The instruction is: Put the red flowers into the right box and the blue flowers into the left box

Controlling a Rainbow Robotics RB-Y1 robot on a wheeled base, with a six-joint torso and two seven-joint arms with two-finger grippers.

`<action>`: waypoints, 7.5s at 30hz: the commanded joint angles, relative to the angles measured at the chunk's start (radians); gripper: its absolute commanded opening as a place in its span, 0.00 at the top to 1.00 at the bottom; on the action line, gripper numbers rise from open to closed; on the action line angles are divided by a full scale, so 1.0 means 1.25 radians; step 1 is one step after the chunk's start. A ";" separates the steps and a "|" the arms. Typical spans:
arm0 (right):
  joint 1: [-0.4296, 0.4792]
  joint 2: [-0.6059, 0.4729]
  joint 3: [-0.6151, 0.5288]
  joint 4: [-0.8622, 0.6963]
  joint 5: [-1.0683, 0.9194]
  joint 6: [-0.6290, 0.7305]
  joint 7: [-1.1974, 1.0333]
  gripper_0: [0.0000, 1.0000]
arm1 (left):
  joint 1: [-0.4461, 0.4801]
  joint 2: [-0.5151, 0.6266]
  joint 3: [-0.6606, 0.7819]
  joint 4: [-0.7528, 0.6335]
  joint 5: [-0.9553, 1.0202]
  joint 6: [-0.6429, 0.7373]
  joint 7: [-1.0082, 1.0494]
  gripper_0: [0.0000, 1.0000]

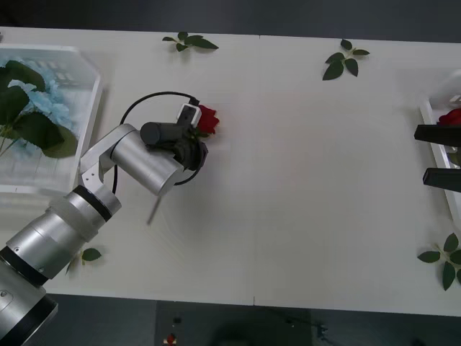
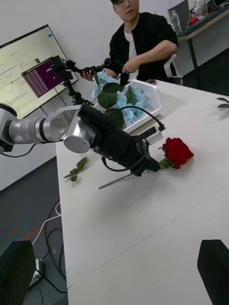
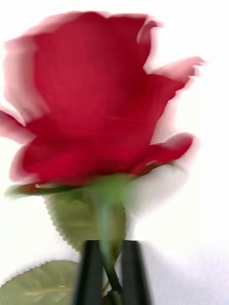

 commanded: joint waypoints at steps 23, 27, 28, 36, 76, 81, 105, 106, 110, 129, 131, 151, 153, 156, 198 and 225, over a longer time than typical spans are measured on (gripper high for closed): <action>0.101 -0.195 0.108 -0.072 -0.180 -0.231 0.012 0.00 | 0.186 0.163 0.364 -0.631 0.505 -0.049 -0.004 1.00; 0.158 -0.210 0.110 -0.147 -0.211 -0.349 0.012 0.00 | 0.206 0.143 0.460 -0.694 0.657 0.056 -0.058 1.00; 0.172 -0.210 0.115 -0.162 -0.220 -0.371 0.012 0.00 | 0.204 0.131 0.504 -0.701 0.717 0.116 -0.071 1.00; 0.180 -0.196 0.191 -0.179 -0.275 -0.382 0.012 0.00 | 0.196 0.060 0.654 -0.628 1.035 0.356 -0.342 1.00; 0.076 0.039 0.295 -0.103 -0.040 -0.369 0.012 0.00 | 0.175 -0.304 0.240 -0.163 1.510 0.157 -1.079 1.00; 0.053 0.069 0.324 -0.076 -0.038 -0.371 0.012 0.00 | 0.161 -0.304 0.207 -0.164 1.511 0.121 -1.077 1.00; -0.021 0.156 0.407 0.001 -0.038 -0.381 0.012 0.00 | 0.146 -0.304 0.151 -0.164 1.487 -0.007 -1.067 1.00; -0.023 0.159 0.412 0.001 -0.038 -0.383 0.012 0.00 | 0.147 -0.304 0.150 -0.163 1.487 -0.007 -1.066 1.00; -0.029 0.162 0.417 0.001 -0.038 -0.386 0.012 0.00 | 0.147 -0.304 0.150 -0.163 1.487 -0.009 -1.066 1.00; -0.042 0.173 0.419 0.001 -0.049 -0.397 0.012 1.00 | 0.146 -0.304 0.150 -0.163 1.487 -0.014 -1.059 0.99; -0.042 0.174 0.419 0.001 -0.053 -0.397 0.012 1.00 | 0.146 -0.304 0.150 -0.164 1.486 -0.017 -1.056 0.99; -0.042 0.177 0.419 0.001 -0.103 -0.396 0.012 1.00 | 0.148 -0.190 0.206 -0.211 1.567 -0.011 -1.054 0.06; -0.042 0.173 0.419 0.001 -0.118 -0.396 0.012 1.00 | 0.148 -0.136 0.226 -0.223 1.567 -0.005 -1.046 0.06; -0.042 0.158 0.417 0.001 -0.140 -0.399 0.012 1.00 | 0.148 -0.075 0.255 -0.231 1.568 0.009 -1.032 0.06; -0.015 -0.535 0.382 0.281 0.158 -0.532 -0.461 1.00 | 0.100 0.671 0.107 -0.285 1.654 0.030 -1.098 0.06; -0.045 -0.506 0.446 0.297 0.446 -0.620 -0.666 1.00 | 0.100 0.645 0.011 -0.377 1.870 0.089 -1.152 0.06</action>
